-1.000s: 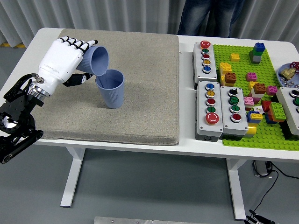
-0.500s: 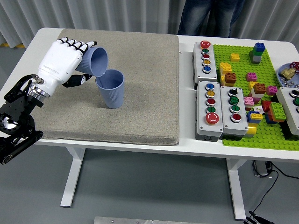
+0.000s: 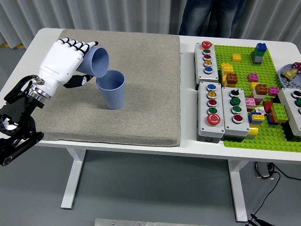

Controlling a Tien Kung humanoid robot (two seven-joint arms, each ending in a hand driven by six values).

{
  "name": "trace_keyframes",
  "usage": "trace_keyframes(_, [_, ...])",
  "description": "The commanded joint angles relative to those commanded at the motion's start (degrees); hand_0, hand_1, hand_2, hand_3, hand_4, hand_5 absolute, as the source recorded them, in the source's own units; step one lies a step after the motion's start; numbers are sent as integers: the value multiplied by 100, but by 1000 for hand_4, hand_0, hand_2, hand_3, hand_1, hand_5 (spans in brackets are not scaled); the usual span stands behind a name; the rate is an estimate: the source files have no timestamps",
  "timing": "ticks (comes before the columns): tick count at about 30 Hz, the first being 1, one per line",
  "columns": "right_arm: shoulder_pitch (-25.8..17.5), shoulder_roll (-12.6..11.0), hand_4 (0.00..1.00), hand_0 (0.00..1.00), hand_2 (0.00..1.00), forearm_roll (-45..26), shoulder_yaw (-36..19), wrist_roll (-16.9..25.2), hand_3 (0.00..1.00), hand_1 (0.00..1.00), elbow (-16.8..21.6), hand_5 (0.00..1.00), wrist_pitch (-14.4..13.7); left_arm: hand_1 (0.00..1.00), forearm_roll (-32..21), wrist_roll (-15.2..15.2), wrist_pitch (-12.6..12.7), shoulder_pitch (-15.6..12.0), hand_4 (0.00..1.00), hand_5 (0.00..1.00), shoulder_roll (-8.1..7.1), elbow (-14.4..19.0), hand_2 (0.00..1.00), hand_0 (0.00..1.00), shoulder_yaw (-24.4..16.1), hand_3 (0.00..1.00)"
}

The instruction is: Pick cup pour cup place

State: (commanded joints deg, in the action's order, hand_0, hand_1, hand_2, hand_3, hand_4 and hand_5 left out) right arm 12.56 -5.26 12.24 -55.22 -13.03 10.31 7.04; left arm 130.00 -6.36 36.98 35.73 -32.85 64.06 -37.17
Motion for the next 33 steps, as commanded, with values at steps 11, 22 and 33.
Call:
trace_keyframes(11, [14,-3,240,765,734,-23,19,-2,625,691,0,174,4,542,0,283,0,-41,501,2,54,-42,640,546,-138,576])
trace_keyframes(22, [25,15,240,765,733,-2,-3,-16,625,691,0,175,7,536,-94,1172,0,-124,500,2,294,-410,640,547,-814,575])
trace_keyframes(33, [23,13,241,765,733,10,-7,-19,626,692,0,176,10,534,-489,1380,0,-143,505,2,327,-370,635,547,-886,574])
